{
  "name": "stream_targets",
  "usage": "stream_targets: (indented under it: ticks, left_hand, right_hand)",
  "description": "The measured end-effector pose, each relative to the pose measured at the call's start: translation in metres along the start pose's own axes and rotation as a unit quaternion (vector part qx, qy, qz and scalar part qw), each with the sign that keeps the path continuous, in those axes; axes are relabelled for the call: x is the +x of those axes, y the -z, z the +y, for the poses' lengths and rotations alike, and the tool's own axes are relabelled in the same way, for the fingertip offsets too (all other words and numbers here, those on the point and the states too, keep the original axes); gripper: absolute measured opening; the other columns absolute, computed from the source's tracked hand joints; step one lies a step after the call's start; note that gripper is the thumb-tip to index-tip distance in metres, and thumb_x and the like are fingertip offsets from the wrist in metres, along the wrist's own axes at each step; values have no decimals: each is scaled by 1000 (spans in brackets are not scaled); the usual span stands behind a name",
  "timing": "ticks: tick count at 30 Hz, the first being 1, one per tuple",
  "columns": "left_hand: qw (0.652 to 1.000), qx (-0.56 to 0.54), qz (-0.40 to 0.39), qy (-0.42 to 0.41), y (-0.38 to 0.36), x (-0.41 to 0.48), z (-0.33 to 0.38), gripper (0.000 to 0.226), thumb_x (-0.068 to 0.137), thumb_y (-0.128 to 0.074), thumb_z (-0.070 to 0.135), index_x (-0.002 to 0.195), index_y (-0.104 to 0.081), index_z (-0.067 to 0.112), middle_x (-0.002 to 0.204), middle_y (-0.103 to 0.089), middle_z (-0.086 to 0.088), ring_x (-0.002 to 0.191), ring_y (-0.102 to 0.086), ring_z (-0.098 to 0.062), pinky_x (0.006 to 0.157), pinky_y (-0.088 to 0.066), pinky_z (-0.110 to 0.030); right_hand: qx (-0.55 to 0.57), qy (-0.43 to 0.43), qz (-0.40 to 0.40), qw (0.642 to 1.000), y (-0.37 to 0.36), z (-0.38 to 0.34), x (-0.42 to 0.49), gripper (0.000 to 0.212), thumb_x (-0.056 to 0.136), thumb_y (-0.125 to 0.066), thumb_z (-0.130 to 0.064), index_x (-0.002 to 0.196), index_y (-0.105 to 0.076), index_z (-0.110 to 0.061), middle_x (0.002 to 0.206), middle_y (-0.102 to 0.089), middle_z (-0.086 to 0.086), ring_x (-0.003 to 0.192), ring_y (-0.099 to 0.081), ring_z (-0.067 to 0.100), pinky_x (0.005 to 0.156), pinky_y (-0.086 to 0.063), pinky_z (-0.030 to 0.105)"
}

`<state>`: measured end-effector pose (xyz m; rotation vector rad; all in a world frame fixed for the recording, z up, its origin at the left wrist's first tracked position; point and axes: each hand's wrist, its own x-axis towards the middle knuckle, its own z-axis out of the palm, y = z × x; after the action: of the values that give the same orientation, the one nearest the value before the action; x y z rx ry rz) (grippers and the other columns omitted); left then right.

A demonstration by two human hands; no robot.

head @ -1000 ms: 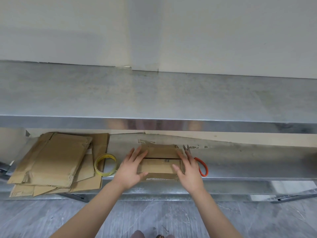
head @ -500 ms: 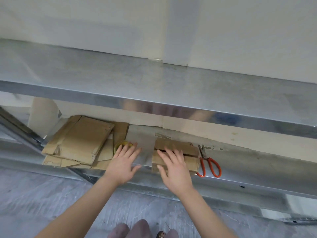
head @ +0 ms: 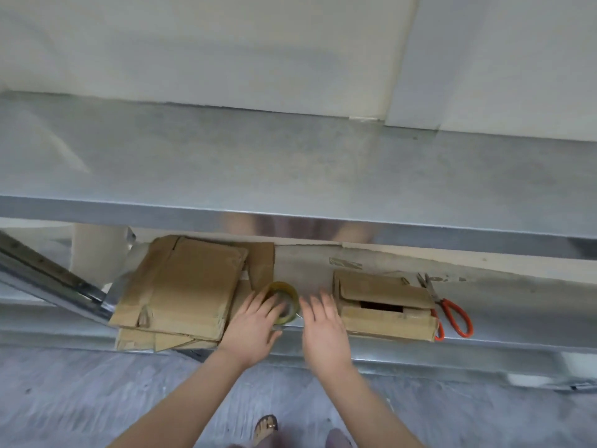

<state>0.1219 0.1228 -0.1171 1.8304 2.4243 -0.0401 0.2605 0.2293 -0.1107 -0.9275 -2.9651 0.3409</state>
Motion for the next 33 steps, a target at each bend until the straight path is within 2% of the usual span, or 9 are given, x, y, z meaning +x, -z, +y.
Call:
stream_targets:
  ticks: [1, 3, 5, 9, 13, 18, 26, 29, 33]
  left_hand:
    - [1000, -9, 19, -14, -2, 5, -5, 55, 77, -72, 41, 126, -61, 20, 131, -60, -3, 128, -51, -28, 108, -37, -47]
    - [998, -41, 28, -34, -7, 11, -11, 48, 76, -74, 37, 119, -64, 19, 124, -63, -4, 124, -54, -29, 107, -40, -46]
    - [997, -56, 31, -53, -12, 15, -16, 37, 77, -73, 36, 109, -66, 20, 115, -65, -3, 117, -58, -28, 107, -41, -44]
    - [993, -68, 46, -84, -15, 17, -26, 27, 68, -81, 34, 89, -67, 23, 93, -67, 4, 97, -64, -20, 96, -50, -33]
    - [991, -70, 58, -101, -12, 21, -33, 30, 59, -88, 35, 77, -67, 26, 82, -65, 10, 86, -66, -13, 81, -54, -23]
    - [989, -63, 50, -123, -6, 22, -36, 32, 55, -90, 35, 75, -67, 26, 81, -66, 10, 84, -67, -12, 77, -54, -22]
    - [989, -43, 58, -126, 4, 17, -28, 30, 55, -89, 32, 72, -66, 24, 78, -65, 9, 81, -66, -14, 76, -55, -23]
    - [991, -90, 49, -86, 5, 15, -38, 18, 74, -79, 24, 81, -64, 17, 90, -67, 0, 96, -63, -23, 85, -50, -29]
    - [993, -99, 23, -62, 5, 9, -57, 15, 94, -54, 30, 100, -59, 17, 113, -60, 1, 115, -46, -19, 95, -36, -29]
  right_hand:
    - [18, 1, 2, 1000, -3, -3, 3, 71, 70, -76, -12, 137, -53, -9, 135, -58, 9, 135, -45, 29, 110, -38, 38]
    - [54, -25, -16, 998, -10, -8, 6, 63, 92, -54, -17, 150, -31, -10, 152, -37, 8, 146, -25, 25, 118, -23, 32]
    - [79, -69, -39, 994, -21, -5, 5, 57, 101, -39, -22, 153, -19, -12, 159, -22, 4, 148, -12, 19, 120, -10, 28]
    - [92, -98, -48, 990, -29, 1, 4, 52, 104, -35, -27, 153, -21, -18, 158, -22, -1, 148, -11, 14, 119, -9, 23]
    - [100, -128, -49, 985, -30, 7, 16, 42, 103, -39, -28, 145, -36, -23, 150, -33, -1, 141, -28, 15, 110, -26, 23]
    - [72, -140, -75, 985, -26, 5, 26, 32, 102, -41, -26, 133, -47, -27, 143, -40, -1, 124, -45, 19, 89, -45, 30]
    - [5, -102, -109, 989, -22, 7, 35, 31, 99, -46, -25, 130, -49, -26, 134, -46, 4, 121, -44, 25, 81, -49, 35]
    - [-1, -76, -114, 991, -20, 9, 41, 31, 99, -47, -28, 129, -52, -32, 144, -39, 2, 125, -42, 27, 83, -47, 35]
    - [77, -55, -91, 991, -23, 7, 43, 23, 98, -50, -37, 113, -66, -30, 130, -51, -2, 119, -47, 23, 82, -46, 31]
